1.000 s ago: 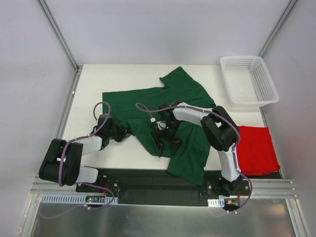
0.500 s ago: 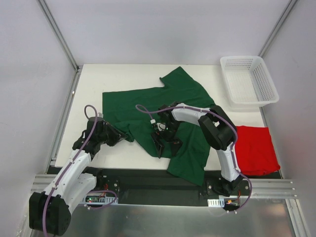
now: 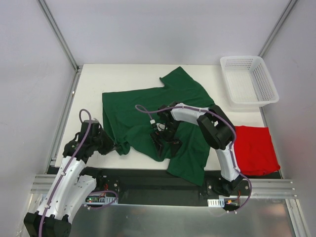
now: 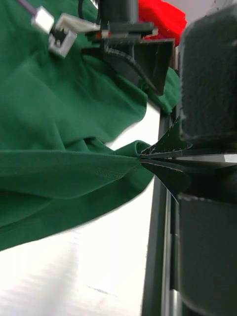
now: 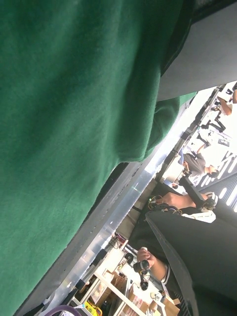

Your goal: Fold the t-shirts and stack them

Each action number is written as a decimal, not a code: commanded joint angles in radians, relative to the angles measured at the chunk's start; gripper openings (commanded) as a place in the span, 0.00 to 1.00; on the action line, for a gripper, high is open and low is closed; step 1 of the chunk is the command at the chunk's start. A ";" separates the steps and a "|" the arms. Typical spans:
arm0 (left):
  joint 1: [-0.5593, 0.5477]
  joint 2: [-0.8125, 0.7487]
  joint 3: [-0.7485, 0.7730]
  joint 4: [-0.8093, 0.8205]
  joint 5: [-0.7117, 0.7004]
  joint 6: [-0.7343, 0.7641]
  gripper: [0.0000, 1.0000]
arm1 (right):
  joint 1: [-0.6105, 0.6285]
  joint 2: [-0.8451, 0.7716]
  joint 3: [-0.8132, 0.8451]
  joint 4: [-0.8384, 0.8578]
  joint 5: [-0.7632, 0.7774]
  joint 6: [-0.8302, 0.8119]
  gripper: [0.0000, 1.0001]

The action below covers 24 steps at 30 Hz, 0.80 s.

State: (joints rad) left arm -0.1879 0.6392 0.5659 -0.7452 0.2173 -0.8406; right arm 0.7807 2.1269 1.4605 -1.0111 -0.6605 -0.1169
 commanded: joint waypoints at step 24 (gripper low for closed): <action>0.008 -0.219 0.334 -0.720 -0.096 0.043 0.99 | 0.023 0.019 0.024 -0.017 -0.031 -0.018 0.96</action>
State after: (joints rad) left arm -0.1879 0.3985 0.8593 -1.3079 0.1375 -0.8009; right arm 0.7933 2.1391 1.4712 -1.0214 -0.6746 -0.1169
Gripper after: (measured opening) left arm 0.976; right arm 0.955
